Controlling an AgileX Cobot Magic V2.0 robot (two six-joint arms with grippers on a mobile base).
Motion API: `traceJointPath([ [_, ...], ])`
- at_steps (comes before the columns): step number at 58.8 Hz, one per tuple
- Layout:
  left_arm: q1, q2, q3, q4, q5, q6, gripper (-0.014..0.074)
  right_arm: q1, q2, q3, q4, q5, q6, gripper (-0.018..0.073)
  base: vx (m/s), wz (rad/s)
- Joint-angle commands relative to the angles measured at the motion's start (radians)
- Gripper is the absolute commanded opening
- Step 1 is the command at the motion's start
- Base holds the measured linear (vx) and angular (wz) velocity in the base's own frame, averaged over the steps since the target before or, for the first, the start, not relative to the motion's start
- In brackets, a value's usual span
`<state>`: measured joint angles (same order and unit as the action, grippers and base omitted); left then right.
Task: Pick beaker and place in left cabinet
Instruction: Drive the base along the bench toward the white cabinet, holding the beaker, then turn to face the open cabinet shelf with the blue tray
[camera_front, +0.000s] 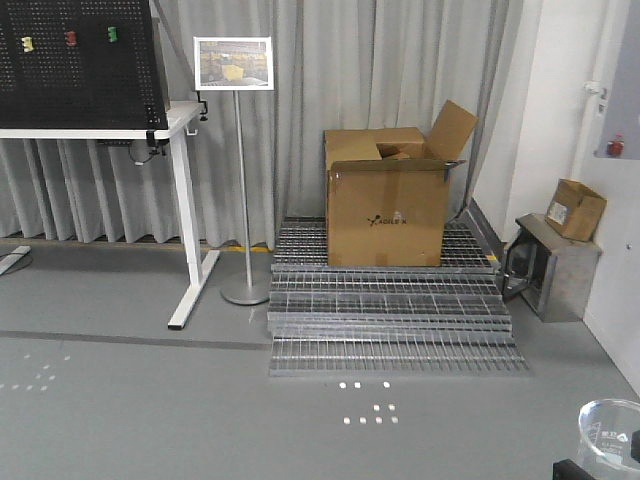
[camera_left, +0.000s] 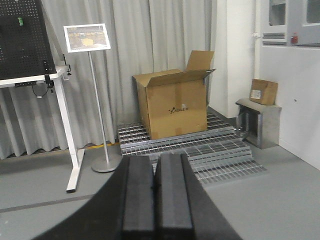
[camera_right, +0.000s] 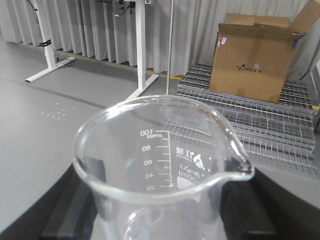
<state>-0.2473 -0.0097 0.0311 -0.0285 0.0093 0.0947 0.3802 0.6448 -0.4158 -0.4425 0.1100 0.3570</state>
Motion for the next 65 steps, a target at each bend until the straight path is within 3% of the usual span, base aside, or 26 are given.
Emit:
traceJointPath([
  [1, -0.006, -0.019, 0.016, -0.008, -0.084, -0.003, 0.0001, -0.006, 0.0, -0.032, -0.006, -0.075, 0.004, -0.0004, 0.71, 0.02],
  [35, -0.006, -0.019, 0.016, -0.008, -0.085, -0.003, 0.0001, -0.006, 0.0, -0.032, -0.006, -0.075, 0.004, -0.0004, 0.7, -0.03],
  [65, -0.006, -0.019, 0.016, -0.008, -0.085, -0.003, 0.0001, -0.006, 0.0, -0.032, -0.006, -0.075, 0.004, -0.0004, 0.62, -0.49],
])
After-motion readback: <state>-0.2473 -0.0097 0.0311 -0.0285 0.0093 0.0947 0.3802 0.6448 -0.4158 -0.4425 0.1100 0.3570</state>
